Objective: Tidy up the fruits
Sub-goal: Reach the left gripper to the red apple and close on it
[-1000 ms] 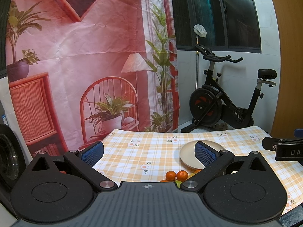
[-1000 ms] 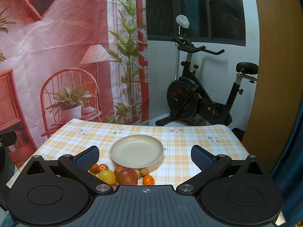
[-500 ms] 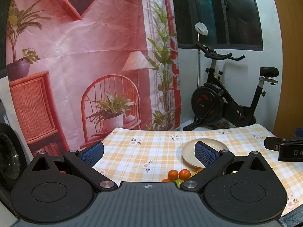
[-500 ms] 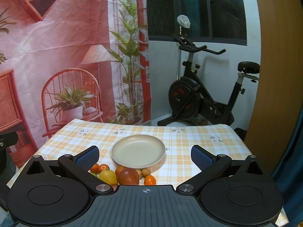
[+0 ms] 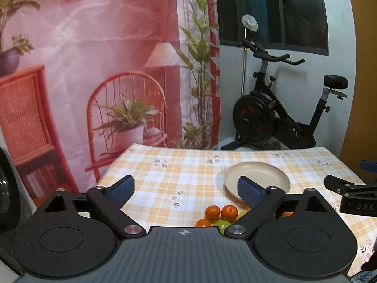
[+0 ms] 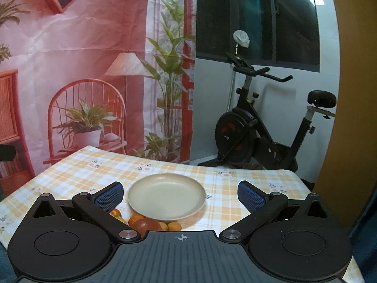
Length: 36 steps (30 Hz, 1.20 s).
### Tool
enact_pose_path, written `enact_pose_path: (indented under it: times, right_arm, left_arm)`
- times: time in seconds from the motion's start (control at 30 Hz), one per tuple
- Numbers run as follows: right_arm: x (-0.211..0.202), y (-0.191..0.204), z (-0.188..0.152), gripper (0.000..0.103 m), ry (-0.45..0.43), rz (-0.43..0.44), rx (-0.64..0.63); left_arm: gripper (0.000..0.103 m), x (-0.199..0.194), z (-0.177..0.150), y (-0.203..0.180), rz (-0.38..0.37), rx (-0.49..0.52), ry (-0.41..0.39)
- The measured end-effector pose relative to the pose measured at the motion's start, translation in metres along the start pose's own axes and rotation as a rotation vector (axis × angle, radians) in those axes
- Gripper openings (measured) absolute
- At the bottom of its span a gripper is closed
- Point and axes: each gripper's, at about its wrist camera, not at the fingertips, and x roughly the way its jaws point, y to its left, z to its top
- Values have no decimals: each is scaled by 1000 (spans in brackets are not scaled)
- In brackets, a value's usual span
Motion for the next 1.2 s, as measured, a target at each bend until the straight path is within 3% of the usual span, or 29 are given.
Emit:
enact_pose_path:
  times: [0.2,0.53,1.0,1.2]
  right_arm:
    - [30,-5,-19,103,18,59,39]
    - [63,-5,-50,103,75,149,86]
    - [71,4,-89,102,157,188,35]
    - [75,3,-96,101,202,244,40]
  left_arm:
    - [86,27,-8,2,-15,9,13]
    - [84,67,-25,0,-69,-6,55]
    - [82,99,-55,-9,-129,-44,163]
    - [79,100,-63,-17,-168,-17,193]
